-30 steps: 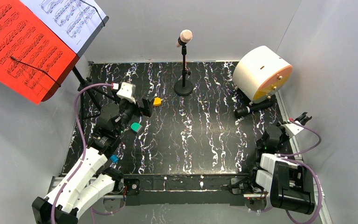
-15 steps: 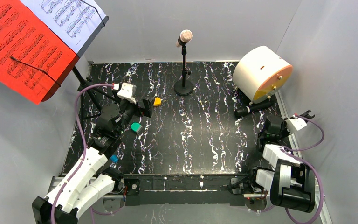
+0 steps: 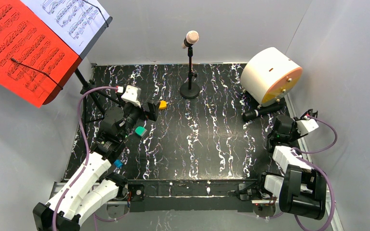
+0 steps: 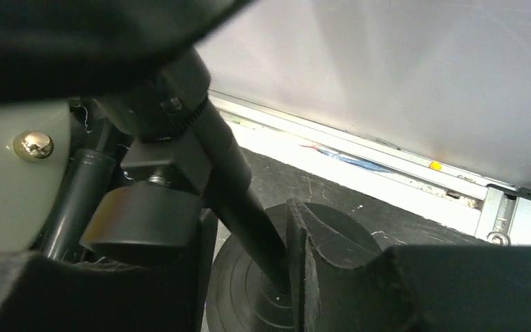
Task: Pack up the instrument practice props
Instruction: Place the microphone stand at the center of the board, then move the microphone stand with the microphone to the center of the board.
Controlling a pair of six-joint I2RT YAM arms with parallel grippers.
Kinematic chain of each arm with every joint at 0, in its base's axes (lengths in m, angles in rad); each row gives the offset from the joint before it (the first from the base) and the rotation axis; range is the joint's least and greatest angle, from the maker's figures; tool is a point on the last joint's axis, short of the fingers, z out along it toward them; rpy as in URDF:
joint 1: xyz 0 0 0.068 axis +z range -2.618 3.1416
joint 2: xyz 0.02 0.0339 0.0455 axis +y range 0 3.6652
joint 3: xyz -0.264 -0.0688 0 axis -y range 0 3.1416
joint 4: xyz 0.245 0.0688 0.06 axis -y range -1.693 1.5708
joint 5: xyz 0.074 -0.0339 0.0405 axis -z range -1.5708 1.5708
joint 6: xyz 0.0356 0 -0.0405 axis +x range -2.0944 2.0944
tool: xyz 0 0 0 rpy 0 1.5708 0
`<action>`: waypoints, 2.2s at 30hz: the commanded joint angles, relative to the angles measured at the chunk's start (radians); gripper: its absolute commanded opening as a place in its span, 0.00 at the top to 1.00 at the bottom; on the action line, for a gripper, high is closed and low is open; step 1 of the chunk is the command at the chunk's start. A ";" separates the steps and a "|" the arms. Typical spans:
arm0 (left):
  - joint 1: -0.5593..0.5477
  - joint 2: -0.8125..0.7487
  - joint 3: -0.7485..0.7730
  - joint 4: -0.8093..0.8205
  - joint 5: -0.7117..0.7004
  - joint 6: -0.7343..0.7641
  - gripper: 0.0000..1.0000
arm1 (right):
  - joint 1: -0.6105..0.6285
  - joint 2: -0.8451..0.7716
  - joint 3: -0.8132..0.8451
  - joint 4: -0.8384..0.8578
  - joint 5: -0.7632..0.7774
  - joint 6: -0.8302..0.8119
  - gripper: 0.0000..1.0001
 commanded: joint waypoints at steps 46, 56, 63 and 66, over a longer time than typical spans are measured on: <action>-0.012 0.488 0.228 0.208 0.156 -0.206 0.02 | 0.072 -1.043 0.398 -0.873 -0.698 -0.307 0.01; -0.011 0.917 0.514 0.400 0.228 -0.113 0.06 | 0.153 -1.090 0.423 -0.970 -0.920 -0.435 0.01; -0.011 1.103 0.675 0.507 0.226 -0.073 0.15 | 0.163 -1.090 0.380 -0.958 -0.981 -0.462 0.01; -0.011 1.167 0.720 0.542 0.212 -0.065 0.18 | 0.172 -1.090 0.381 -0.960 -0.983 -0.465 0.01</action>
